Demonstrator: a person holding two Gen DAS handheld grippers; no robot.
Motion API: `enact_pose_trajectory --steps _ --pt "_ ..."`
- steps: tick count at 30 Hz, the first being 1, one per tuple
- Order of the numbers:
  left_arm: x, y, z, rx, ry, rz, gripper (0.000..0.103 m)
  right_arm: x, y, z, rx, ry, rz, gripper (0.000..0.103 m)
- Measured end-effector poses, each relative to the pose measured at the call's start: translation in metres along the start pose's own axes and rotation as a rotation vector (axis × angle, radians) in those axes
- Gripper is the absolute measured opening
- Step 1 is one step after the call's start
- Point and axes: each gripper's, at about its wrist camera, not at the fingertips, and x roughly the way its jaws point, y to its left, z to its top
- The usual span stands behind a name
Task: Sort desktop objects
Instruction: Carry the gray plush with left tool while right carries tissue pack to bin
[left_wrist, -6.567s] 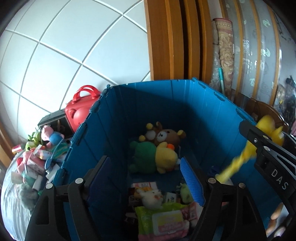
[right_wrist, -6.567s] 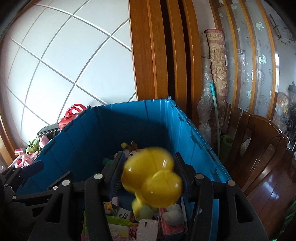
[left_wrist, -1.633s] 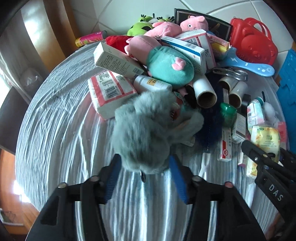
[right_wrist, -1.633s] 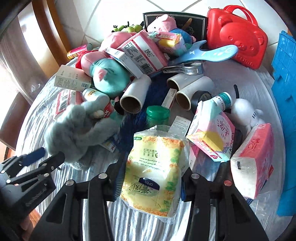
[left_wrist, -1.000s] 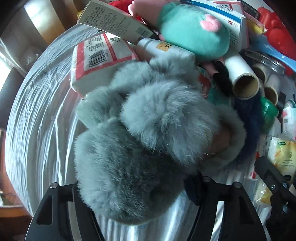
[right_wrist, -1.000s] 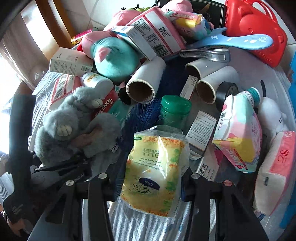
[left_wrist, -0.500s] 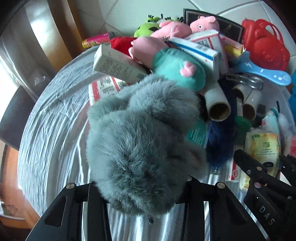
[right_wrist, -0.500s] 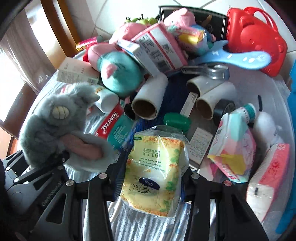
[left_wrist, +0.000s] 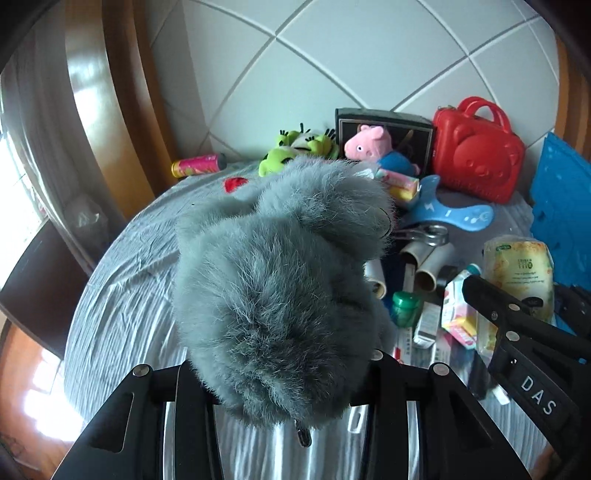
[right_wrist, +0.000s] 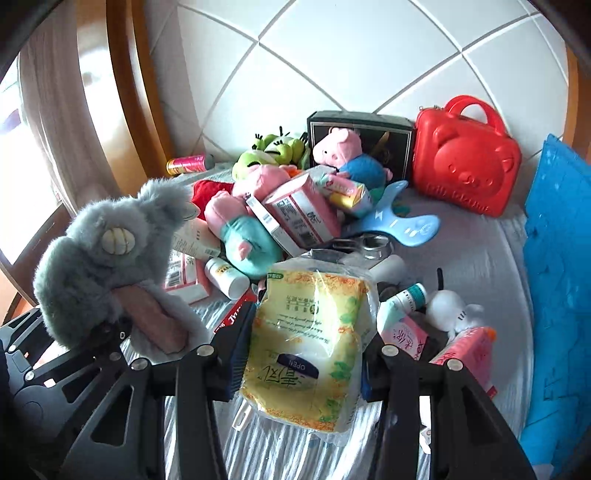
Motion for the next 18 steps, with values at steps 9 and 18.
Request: enact_pose_trajectory --steps 9,18 --pt "-0.084 0.002 0.013 0.04 -0.154 -0.116 0.038 -0.092 0.01 0.01 0.009 -0.142 -0.115 0.046" --pt "-0.134 -0.04 0.019 0.104 -0.229 -0.244 0.038 -0.169 -0.02 0.005 0.06 -0.244 -0.237 0.046"
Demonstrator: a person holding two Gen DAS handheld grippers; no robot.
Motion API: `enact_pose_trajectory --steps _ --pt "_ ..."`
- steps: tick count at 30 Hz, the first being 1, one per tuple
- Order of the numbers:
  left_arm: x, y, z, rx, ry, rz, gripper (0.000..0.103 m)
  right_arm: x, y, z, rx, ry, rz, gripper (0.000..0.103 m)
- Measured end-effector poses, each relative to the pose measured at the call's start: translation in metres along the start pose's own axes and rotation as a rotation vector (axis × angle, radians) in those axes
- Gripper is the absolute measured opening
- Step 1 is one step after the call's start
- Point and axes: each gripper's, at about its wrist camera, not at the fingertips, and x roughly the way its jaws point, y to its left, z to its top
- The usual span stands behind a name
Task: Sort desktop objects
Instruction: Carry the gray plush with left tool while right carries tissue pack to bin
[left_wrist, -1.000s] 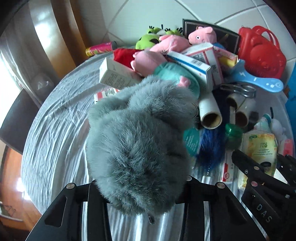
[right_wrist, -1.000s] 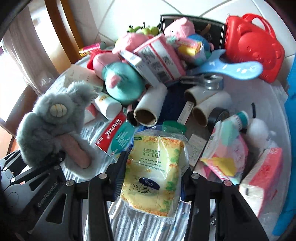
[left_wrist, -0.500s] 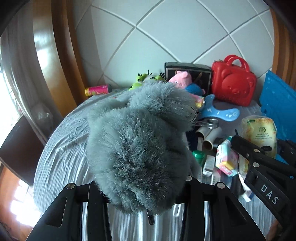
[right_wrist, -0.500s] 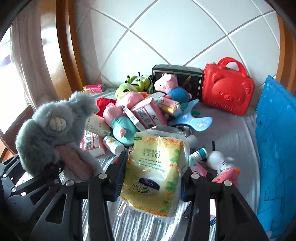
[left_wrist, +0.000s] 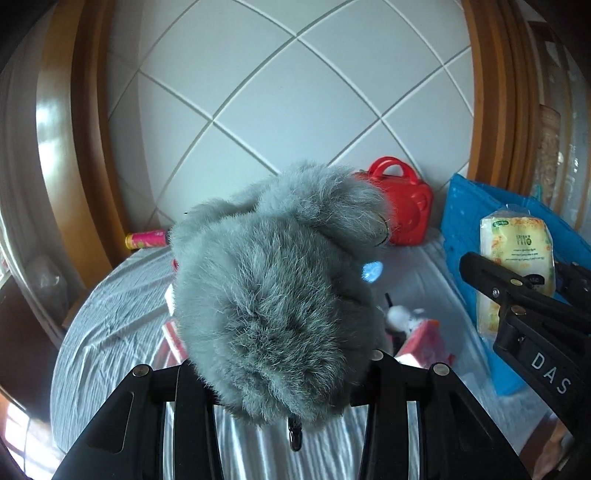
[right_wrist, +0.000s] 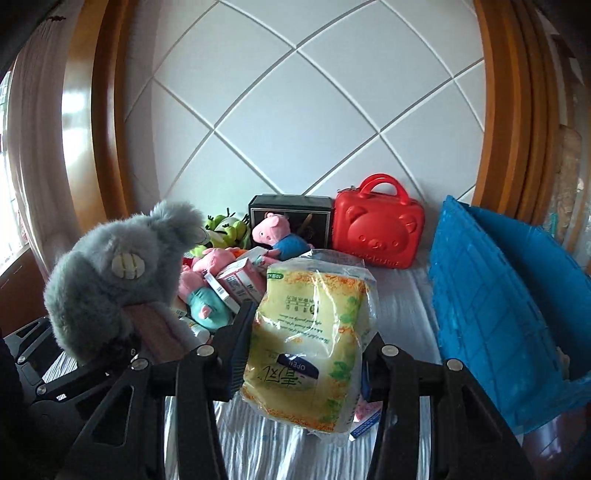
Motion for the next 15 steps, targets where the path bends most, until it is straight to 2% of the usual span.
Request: enact_pose_trajectory --steps 8,15 --pt "-0.017 -0.093 0.021 0.056 -0.063 -0.085 0.038 -0.031 -0.085 0.005 0.044 -0.073 -0.089 0.046" --pt "-0.026 -0.212 0.039 0.066 -0.118 -0.127 0.038 -0.059 -0.201 0.008 0.056 -0.136 -0.136 0.046"
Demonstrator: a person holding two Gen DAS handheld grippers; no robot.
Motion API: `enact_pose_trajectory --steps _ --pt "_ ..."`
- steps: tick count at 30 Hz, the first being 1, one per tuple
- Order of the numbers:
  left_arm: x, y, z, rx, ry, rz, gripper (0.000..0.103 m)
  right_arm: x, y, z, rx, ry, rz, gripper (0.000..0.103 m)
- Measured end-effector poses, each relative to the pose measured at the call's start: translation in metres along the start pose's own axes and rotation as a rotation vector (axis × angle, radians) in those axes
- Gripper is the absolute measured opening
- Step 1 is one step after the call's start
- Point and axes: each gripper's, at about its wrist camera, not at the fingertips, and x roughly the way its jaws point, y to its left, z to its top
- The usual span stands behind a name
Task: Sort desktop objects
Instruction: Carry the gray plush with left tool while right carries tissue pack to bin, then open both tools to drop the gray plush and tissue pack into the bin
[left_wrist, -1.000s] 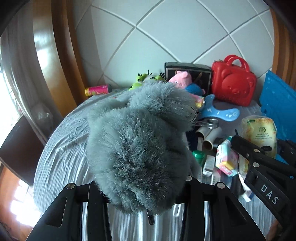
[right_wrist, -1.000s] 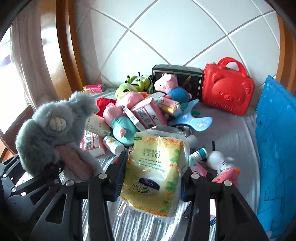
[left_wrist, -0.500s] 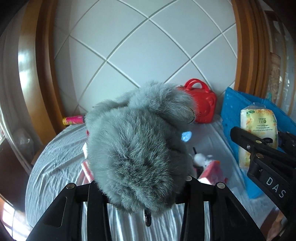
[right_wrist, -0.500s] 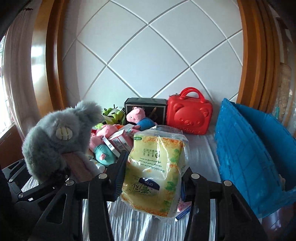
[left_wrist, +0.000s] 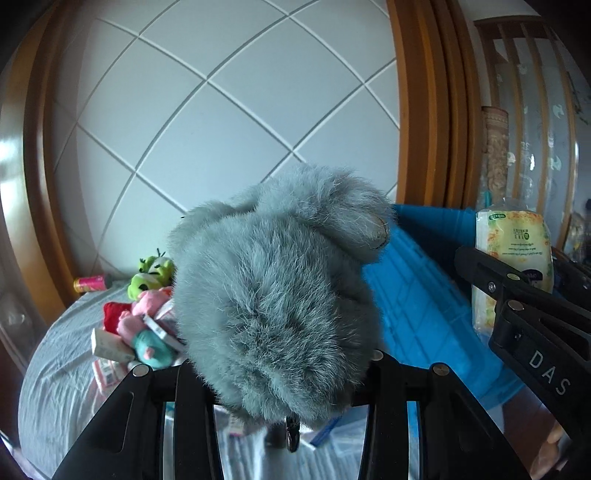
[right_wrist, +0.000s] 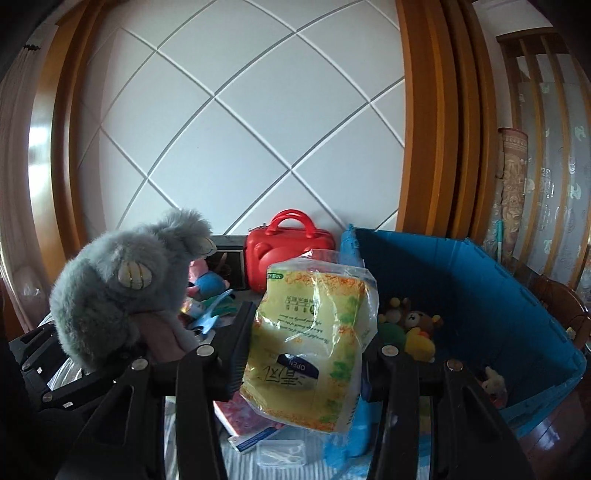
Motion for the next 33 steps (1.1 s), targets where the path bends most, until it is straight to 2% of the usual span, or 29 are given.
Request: enact_pose_trajectory --steps 5,10,17,25,28,30,33 --pt "0.011 -0.097 0.016 0.025 -0.014 -0.04 0.038 -0.015 -0.092 -0.001 0.028 -0.024 -0.054 0.046" --pt "0.028 -0.184 0.023 0.071 0.014 -0.078 0.038 -0.016 -0.183 -0.011 0.076 -0.01 -0.119 0.046" --pt "0.061 -0.272 0.021 0.147 0.071 -0.09 0.038 0.007 -0.27 -0.024 0.146 0.03 -0.17 0.046" --pt "0.103 -0.303 0.023 0.166 0.135 -0.069 0.038 0.059 -0.321 -0.029 0.169 0.1 -0.173 0.046" --pt "0.117 -0.3 0.023 0.158 0.182 -0.09 0.039 0.068 -0.327 -0.034 0.189 0.125 -0.16 0.046" --pt "0.123 -0.3 0.023 0.15 0.213 -0.113 0.042 0.066 -0.329 -0.033 0.191 0.111 -0.17 0.046" --pt "0.124 -0.302 0.021 0.159 0.224 -0.107 0.046 0.073 -0.33 -0.033 0.197 0.14 -0.16 0.047"
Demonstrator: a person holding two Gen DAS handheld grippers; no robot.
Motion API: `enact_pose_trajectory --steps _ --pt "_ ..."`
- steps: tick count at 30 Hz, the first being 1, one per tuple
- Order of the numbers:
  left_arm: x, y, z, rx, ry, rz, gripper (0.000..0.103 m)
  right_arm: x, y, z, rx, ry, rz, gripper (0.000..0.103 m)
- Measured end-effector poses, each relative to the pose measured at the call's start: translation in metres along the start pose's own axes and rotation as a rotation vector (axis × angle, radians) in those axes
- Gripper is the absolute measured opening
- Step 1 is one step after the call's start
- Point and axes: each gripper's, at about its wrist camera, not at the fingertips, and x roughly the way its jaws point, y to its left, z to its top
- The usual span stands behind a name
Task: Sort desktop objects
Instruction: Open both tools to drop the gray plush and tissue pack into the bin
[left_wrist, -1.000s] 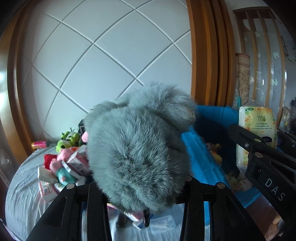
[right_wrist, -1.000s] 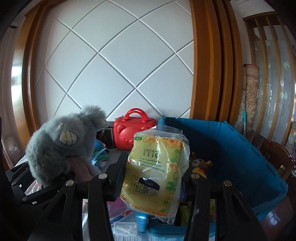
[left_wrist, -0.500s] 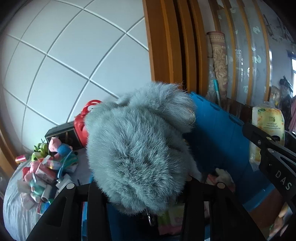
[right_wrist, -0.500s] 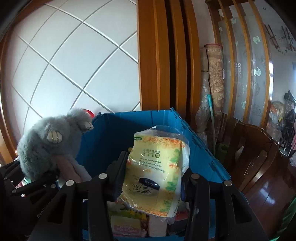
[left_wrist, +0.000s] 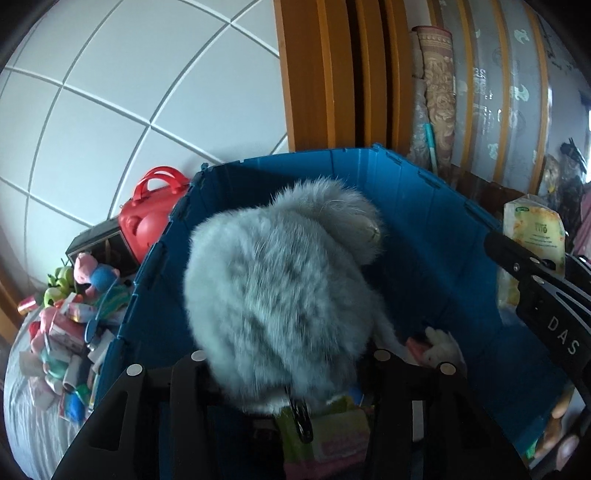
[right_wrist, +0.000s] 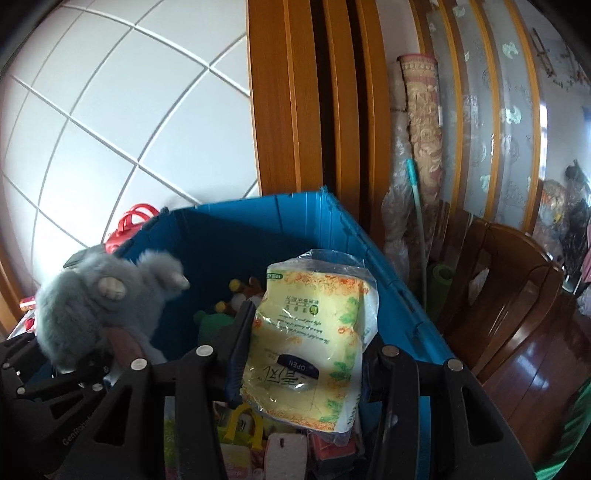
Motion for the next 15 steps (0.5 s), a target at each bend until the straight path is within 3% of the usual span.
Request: enact_pose_trajectory --steps 1,3,5,15 --pt "-0.0002 -0.0008 -0.0004 0.006 0.001 0.002 0.052 0.0007 -0.0002 0.0 0.0 0.0 0.002 0.048" --pt "-0.0032 0.0004 -0.0004 0.003 -0.017 0.002 0.066 0.0018 0.0004 0.0002 -0.001 0.006 0.0 0.062" --pt "-0.0066 0.0006 -0.0013 0.002 -0.036 0.008 0.075 0.0044 0.0018 0.0003 -0.012 0.016 -0.006 0.068" --pt "-0.0089 0.0066 -0.0014 -0.019 -0.05 -0.002 0.078 0.0074 0.0019 -0.0018 -0.003 0.002 -0.026 0.068"
